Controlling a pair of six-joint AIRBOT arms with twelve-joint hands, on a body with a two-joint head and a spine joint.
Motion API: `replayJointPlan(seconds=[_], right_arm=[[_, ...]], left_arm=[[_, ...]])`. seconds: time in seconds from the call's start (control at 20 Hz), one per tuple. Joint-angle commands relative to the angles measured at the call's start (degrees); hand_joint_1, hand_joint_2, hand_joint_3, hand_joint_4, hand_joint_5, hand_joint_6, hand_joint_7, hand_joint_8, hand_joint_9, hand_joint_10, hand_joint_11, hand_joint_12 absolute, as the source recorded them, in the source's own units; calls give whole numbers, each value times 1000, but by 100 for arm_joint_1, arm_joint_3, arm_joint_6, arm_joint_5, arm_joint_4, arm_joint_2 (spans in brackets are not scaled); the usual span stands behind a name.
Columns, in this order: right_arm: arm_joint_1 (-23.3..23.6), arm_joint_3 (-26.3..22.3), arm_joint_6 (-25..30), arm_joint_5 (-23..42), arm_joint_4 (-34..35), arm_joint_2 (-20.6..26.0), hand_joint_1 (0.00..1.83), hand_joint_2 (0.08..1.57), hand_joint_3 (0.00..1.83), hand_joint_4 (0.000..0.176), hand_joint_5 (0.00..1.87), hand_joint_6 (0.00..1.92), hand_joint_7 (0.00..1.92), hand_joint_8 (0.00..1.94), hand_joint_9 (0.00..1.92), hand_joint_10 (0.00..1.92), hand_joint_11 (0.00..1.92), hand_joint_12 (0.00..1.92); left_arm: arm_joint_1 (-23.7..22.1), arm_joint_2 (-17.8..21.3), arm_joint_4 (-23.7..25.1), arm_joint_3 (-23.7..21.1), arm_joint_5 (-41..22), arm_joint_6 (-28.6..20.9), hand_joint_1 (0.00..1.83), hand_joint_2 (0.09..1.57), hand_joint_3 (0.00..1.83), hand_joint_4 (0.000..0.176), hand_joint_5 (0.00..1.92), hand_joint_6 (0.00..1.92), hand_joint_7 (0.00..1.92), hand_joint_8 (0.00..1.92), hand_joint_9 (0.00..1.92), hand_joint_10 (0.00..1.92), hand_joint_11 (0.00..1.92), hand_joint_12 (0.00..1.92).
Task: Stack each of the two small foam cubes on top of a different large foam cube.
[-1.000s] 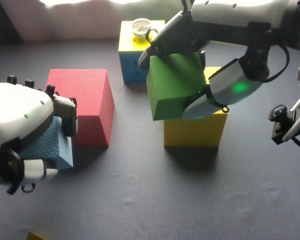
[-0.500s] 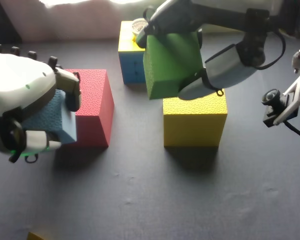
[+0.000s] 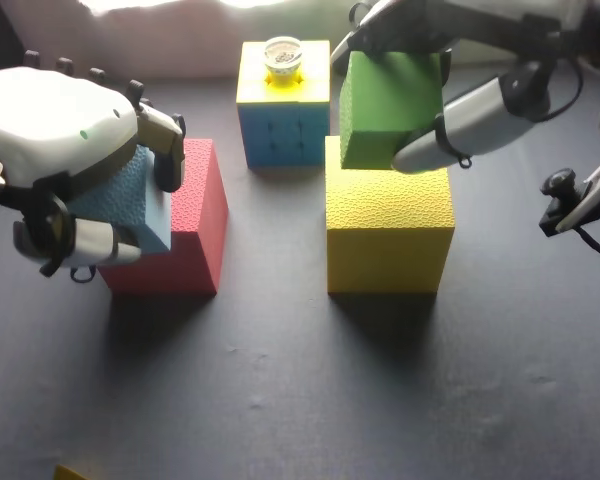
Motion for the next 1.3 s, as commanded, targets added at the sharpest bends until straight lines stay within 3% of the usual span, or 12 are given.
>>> replayJointPlan(seconds=[0.0, 0.05, 0.1, 0.2, 0.4, 0.5, 0.55, 0.65, 1.0, 1.1, 1.25], right_arm=[[130, 23, 68, 345, 41, 25, 1236, 1090, 0, 0, 1040, 797, 1043, 995, 997, 670, 640, 1352], [205, 73, 64, 127, 155, 4, 1228, 1105, 3, 0, 996, 867, 1018, 1033, 966, 684, 615, 1353], [223, 95, 54, 79, 165, -13, 1228, 1105, 3, 0, 996, 867, 1018, 1033, 966, 684, 615, 1353], [226, 111, 23, -93, 165, -31, 1239, 1094, 0, 0, 1033, 787, 1045, 1013, 982, 695, 633, 1364], [207, 234, 102, -175, 167, -97, 1241, 1093, 2, 0, 1056, 735, 1024, 1058, 977, 704, 631, 1359], [173, 312, 299, -174, 170, -122, 1242, 1085, 0, 0, 1071, 721, 1044, 1017, 986, 710, 644, 1340], [161, 347, 317, -176, 173, -145, 1241, 1088, 2, 0, 1048, 760, 1044, 1018, 979, 715, 636, 1348], [108, 424, 314, -172, 216, -181, 1241, 1089, 2, 0, 1050, 760, 1038, 1029, 975, 715, 636, 1351], [-11, 738, 300, -262, 352, -338, 1241, 1092, 0, 0, 1042, 763, 1042, 1027, 974, 757, 633, 1378], [-29, 763, 286, -325, 353, -362, 1245, 1084, 1, 0, 1060, 730, 1054, 1014, 981, 758, 647, 1375], [-32, 828, 282, -474, 402, -397, 1234, 1105, 0, 0, 1011, 817, 1016, 1068, 951, 777, 619, 1398]], left_arm=[[-86, 25, 248, 48, -236, 19, 1240, 1209, 0, 0, 864, 997, 776, 1512, 643, 1347, 480, 1520], [-106, -31, 308, 136, -172, -20, 1339, 1221, 2, 0, 814, 1058, 755, 1494, 651, 1520, 482, 1515], [-107, -56, 377, 186, -135, -86, 1339, 1221, 2, 0, 814, 1058, 755, 1494, 651, 1520, 482, 1515], [-134, -151, 504, 332, -71, -191, 1206, 1217, 0, 0, 838, 1050, 763, 1524, 640, 1264, 467, 1508], [-177, -280, 708, 572, -4, -357, 1212, 1204, 0, 0, 858, 1009, 797, 1490, 672, 1220, 482, 1505], [-201, -344, 779, 683, 31, -414, 1203, 1219, 3, 0, 827, 1054, 767, 1538, 645, 1249, 453, 1539], [-204, -352, 805, 710, 37, -436, 1308, 1235, 0, 0, 789, 1079, 737, 1546, 630, 1501, 472, 1534], [-208, -374, 840, 756, 46, -465, 1331, 1236, 0, 0, 777, 1083, 748, 1527, 631, 1547, 478, 1532], [-186, -521, 1115, 1001, 156, -695, 1320, 1219, 3, 0, 814, 1047, 768, 1498, 649, 1484, 490, 1503], [-175, -566, 1228, 1083, 180, -803, 1331, 1243, 1, 0, 770, 1112, 723, 1554, 620, 1561, 452, 1542], [-140, -597, 1304, 1150, 189, -877, 1334, 1236, 1, 0, 773, 1106, 737, 1532, 637, 1546, 472, 1533]])
